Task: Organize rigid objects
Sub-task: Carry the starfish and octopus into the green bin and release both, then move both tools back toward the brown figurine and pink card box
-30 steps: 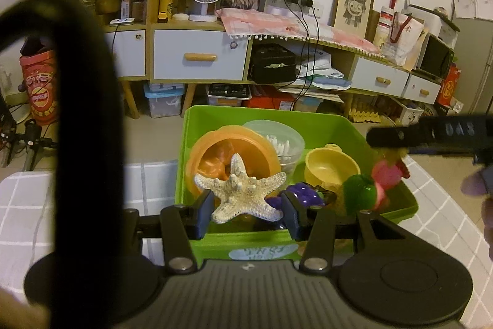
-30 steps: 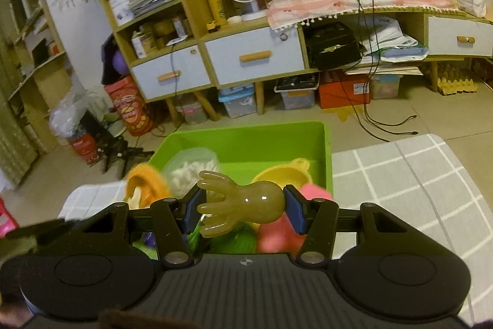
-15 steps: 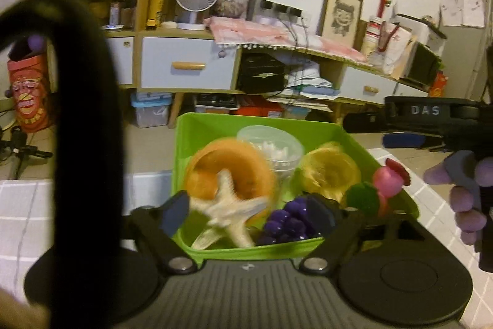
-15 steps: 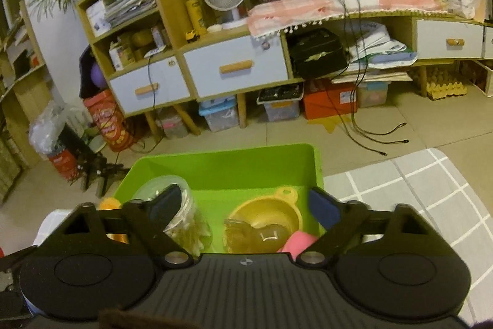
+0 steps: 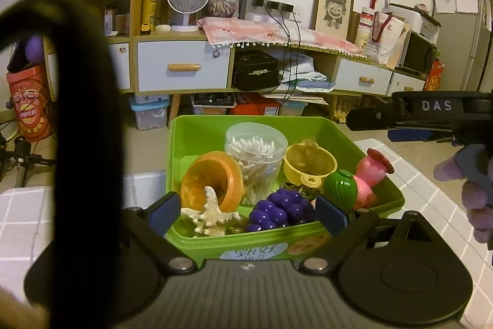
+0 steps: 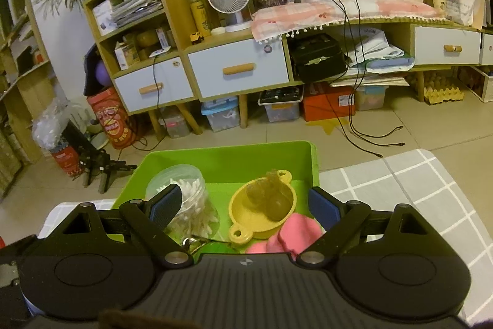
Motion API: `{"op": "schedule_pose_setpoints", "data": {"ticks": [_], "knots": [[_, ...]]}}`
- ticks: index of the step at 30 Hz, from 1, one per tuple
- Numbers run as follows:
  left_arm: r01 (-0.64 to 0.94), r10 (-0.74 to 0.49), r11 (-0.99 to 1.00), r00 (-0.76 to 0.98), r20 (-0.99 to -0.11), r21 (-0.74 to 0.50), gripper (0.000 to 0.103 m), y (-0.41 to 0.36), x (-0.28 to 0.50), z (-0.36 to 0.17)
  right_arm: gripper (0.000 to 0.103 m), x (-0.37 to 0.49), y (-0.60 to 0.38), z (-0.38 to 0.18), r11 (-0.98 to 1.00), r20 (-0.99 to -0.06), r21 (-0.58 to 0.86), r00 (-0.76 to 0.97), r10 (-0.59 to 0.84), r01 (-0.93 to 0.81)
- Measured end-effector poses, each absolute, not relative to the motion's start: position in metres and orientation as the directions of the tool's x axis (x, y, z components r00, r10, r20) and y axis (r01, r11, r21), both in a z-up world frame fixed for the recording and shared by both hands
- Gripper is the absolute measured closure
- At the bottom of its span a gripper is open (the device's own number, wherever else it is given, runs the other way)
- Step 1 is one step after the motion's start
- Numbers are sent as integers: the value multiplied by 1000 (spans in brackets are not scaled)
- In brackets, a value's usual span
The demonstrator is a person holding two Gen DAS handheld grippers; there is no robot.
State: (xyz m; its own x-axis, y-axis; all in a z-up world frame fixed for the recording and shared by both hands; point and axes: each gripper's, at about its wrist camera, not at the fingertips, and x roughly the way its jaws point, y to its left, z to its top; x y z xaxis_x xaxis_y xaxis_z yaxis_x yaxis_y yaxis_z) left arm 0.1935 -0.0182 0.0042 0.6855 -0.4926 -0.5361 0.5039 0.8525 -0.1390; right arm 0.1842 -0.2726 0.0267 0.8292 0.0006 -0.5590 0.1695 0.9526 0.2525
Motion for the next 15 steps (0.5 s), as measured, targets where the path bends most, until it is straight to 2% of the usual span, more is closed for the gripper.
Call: {"op": "schedule_pose_setpoints", "data": {"ticks": [15], "knots": [[503, -483, 855, 689, -540, -124, 23, -2, 142, 39, 12, 128, -249, 55, 964, -561, 231, 827, 23, 130]]}}
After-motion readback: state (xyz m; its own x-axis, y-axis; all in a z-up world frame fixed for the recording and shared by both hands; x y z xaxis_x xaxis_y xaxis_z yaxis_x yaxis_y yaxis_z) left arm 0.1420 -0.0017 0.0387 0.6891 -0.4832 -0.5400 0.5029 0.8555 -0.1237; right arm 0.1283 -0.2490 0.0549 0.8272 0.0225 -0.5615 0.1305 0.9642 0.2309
